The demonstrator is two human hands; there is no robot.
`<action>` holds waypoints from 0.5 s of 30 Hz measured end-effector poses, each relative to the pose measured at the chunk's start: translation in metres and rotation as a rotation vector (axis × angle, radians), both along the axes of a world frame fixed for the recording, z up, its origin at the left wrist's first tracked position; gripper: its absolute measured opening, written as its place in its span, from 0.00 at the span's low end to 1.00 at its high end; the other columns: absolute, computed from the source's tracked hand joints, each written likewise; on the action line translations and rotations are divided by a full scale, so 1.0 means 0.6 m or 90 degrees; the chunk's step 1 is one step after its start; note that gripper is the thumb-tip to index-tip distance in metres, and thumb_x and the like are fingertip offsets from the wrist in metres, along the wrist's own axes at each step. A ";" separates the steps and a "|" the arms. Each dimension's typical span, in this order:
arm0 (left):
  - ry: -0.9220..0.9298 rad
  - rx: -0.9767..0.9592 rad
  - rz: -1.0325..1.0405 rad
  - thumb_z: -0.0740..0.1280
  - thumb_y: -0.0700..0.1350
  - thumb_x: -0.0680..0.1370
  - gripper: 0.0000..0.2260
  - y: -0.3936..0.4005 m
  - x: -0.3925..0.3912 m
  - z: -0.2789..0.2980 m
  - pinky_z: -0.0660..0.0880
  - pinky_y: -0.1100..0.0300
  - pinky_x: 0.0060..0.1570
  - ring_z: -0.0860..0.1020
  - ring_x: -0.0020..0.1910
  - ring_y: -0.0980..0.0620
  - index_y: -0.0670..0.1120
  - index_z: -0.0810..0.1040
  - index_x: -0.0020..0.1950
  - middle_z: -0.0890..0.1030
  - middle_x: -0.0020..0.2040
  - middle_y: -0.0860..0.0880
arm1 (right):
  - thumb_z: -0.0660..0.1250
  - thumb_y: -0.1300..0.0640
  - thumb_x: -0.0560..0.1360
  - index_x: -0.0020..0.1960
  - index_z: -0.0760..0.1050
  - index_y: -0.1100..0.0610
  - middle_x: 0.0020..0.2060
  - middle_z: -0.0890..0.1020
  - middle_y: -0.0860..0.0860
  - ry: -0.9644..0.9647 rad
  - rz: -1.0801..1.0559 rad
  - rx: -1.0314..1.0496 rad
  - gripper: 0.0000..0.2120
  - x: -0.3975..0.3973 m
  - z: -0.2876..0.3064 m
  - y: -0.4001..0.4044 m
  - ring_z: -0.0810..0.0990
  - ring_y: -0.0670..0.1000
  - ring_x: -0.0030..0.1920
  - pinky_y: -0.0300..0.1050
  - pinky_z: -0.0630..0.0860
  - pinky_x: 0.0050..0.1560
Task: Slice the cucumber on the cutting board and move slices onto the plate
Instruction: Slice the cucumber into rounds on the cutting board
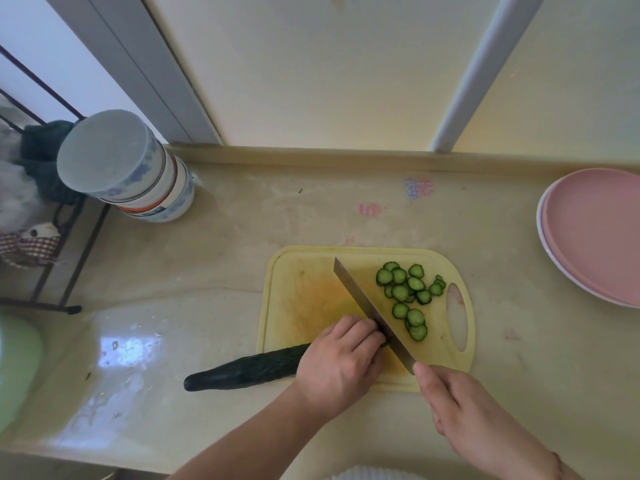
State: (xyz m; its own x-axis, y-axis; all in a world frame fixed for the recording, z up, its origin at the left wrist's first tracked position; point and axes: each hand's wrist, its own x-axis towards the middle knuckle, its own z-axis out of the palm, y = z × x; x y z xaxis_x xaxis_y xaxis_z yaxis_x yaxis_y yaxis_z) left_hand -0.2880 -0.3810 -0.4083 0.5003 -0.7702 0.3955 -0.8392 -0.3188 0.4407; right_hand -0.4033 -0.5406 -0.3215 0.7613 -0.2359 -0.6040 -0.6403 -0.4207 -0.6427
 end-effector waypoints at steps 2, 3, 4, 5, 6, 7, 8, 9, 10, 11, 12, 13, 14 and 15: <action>0.002 0.000 0.002 0.68 0.44 0.81 0.06 -0.001 0.000 0.001 0.79 0.55 0.45 0.79 0.51 0.48 0.43 0.83 0.52 0.82 0.53 0.49 | 0.48 0.31 0.72 0.34 0.63 0.54 0.24 0.65 0.47 -0.002 0.001 -0.007 0.26 0.005 -0.008 0.001 0.64 0.44 0.25 0.42 0.65 0.31; 0.003 -0.001 0.005 0.69 0.44 0.80 0.06 -0.001 0.000 0.003 0.79 0.54 0.45 0.79 0.51 0.48 0.43 0.83 0.52 0.82 0.53 0.49 | 0.48 0.32 0.73 0.34 0.63 0.54 0.23 0.65 0.47 -0.006 0.000 -0.009 0.26 0.006 -0.011 0.000 0.64 0.44 0.25 0.42 0.65 0.31; 0.003 -0.002 0.008 0.70 0.43 0.79 0.05 -0.002 0.001 0.004 0.79 0.55 0.44 0.79 0.50 0.48 0.43 0.83 0.52 0.82 0.53 0.49 | 0.49 0.32 0.73 0.34 0.63 0.54 0.23 0.65 0.47 -0.010 -0.001 -0.009 0.26 0.006 -0.013 -0.001 0.63 0.44 0.25 0.42 0.65 0.31; 0.004 -0.002 0.011 0.70 0.43 0.79 0.05 -0.001 0.001 0.005 0.79 0.55 0.45 0.79 0.50 0.48 0.43 0.83 0.52 0.82 0.53 0.49 | 0.49 0.32 0.74 0.34 0.63 0.54 0.23 0.65 0.47 -0.015 -0.003 -0.010 0.26 0.006 -0.014 -0.003 0.63 0.44 0.25 0.43 0.65 0.32; 0.005 -0.001 0.012 0.71 0.43 0.78 0.05 -0.001 0.001 0.006 0.79 0.55 0.45 0.79 0.51 0.48 0.44 0.83 0.52 0.82 0.52 0.49 | 0.49 0.32 0.74 0.34 0.63 0.54 0.23 0.65 0.47 -0.018 -0.009 -0.009 0.26 0.004 -0.014 -0.005 0.63 0.44 0.25 0.43 0.64 0.31; 0.005 -0.002 0.011 0.71 0.42 0.78 0.05 -0.001 0.001 0.006 0.79 0.55 0.47 0.79 0.51 0.48 0.44 0.84 0.52 0.82 0.53 0.49 | 0.49 0.32 0.73 0.34 0.63 0.54 0.23 0.64 0.47 -0.021 -0.016 -0.007 0.26 0.004 -0.015 -0.009 0.62 0.44 0.25 0.43 0.63 0.31; 0.004 -0.003 0.007 0.70 0.42 0.79 0.05 -0.001 0.001 0.006 0.79 0.55 0.48 0.79 0.52 0.48 0.44 0.84 0.52 0.82 0.53 0.49 | 0.49 0.31 0.73 0.34 0.63 0.54 0.24 0.63 0.47 -0.022 -0.019 -0.005 0.26 0.003 -0.015 -0.012 0.62 0.44 0.25 0.43 0.63 0.31; 0.003 -0.003 0.003 0.70 0.42 0.79 0.05 0.000 0.000 0.006 0.79 0.55 0.49 0.79 0.52 0.48 0.44 0.84 0.53 0.82 0.53 0.48 | 0.49 0.31 0.73 0.34 0.63 0.54 0.24 0.63 0.47 -0.023 -0.019 -0.007 0.27 0.003 -0.014 -0.015 0.62 0.45 0.25 0.44 0.63 0.31; 0.002 -0.005 0.001 0.70 0.42 0.80 0.05 0.000 0.000 0.005 0.79 0.55 0.49 0.79 0.52 0.48 0.44 0.84 0.53 0.82 0.53 0.49 | 0.49 0.31 0.73 0.34 0.63 0.54 0.24 0.63 0.47 -0.024 -0.020 -0.010 0.27 0.003 -0.013 -0.017 0.62 0.45 0.25 0.45 0.63 0.31; 0.003 -0.007 0.001 0.69 0.42 0.80 0.05 0.001 0.000 0.004 0.79 0.55 0.49 0.79 0.52 0.48 0.44 0.83 0.52 0.82 0.53 0.49 | 0.49 0.30 0.72 0.34 0.63 0.54 0.24 0.63 0.47 -0.024 -0.023 -0.012 0.27 0.003 -0.012 -0.017 0.62 0.45 0.25 0.45 0.63 0.31; 0.004 -0.009 0.002 0.69 0.42 0.80 0.05 0.001 0.001 0.003 0.79 0.55 0.49 0.79 0.52 0.48 0.44 0.83 0.52 0.82 0.53 0.49 | 0.49 0.30 0.72 0.34 0.63 0.54 0.24 0.63 0.47 -0.023 -0.026 -0.015 0.27 0.002 -0.011 -0.017 0.62 0.45 0.25 0.45 0.63 0.31; 0.005 -0.010 0.003 0.69 0.42 0.81 0.05 0.001 0.001 0.002 0.79 0.55 0.49 0.79 0.52 0.48 0.44 0.83 0.52 0.82 0.53 0.49 | 0.49 0.30 0.72 0.34 0.63 0.54 0.24 0.63 0.47 -0.020 -0.028 -0.016 0.27 0.001 -0.009 -0.016 0.61 0.45 0.25 0.45 0.63 0.31; 0.008 -0.009 0.004 0.69 0.42 0.80 0.04 0.001 0.001 0.001 0.79 0.54 0.49 0.79 0.52 0.48 0.44 0.83 0.52 0.82 0.53 0.49 | 0.49 0.30 0.72 0.34 0.63 0.55 0.24 0.63 0.47 -0.019 -0.028 -0.017 0.28 -0.001 -0.008 -0.014 0.61 0.45 0.25 0.44 0.62 0.31; 0.010 -0.008 0.003 0.70 0.42 0.80 0.04 0.001 0.000 0.001 0.79 0.54 0.48 0.80 0.52 0.48 0.44 0.83 0.52 0.82 0.53 0.49 | 0.49 0.29 0.71 0.34 0.62 0.54 0.24 0.63 0.47 -0.019 -0.029 -0.014 0.28 -0.002 -0.005 -0.012 0.61 0.45 0.25 0.43 0.61 0.31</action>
